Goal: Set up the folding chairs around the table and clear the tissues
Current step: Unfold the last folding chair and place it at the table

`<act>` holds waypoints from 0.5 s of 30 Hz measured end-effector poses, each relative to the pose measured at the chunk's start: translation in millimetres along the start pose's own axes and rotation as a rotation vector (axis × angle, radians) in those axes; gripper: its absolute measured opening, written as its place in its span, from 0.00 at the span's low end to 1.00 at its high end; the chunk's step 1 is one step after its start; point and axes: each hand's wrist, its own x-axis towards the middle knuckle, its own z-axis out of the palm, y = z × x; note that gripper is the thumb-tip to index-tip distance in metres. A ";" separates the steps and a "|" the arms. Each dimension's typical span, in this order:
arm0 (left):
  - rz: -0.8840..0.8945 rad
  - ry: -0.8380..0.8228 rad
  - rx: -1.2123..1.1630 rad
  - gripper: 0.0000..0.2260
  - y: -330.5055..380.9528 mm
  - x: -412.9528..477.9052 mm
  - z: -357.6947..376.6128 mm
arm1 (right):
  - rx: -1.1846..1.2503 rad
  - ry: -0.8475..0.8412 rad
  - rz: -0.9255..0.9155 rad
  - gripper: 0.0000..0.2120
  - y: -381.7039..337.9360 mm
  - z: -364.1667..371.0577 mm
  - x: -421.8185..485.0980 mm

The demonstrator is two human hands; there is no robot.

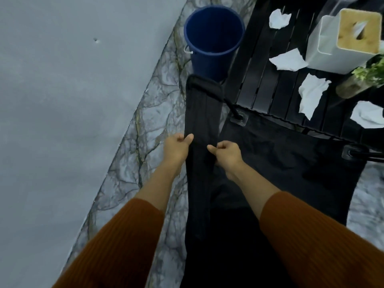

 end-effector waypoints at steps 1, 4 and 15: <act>-0.071 -0.112 -0.071 0.08 -2.8 -6.6 -7.0 | 0.062 -0.105 0.034 0.15 1.9 -3.1 -4.9; -0.173 -0.285 -0.128 0.06 -16.4 -18.4 -23.6 | 0.063 -0.244 0.074 0.09 9.5 -9.0 -15.6; -0.269 -0.297 -0.049 0.04 -57.8 -56.0 -30.3 | -0.049 -0.240 0.119 0.11 40.1 -10.9 -51.0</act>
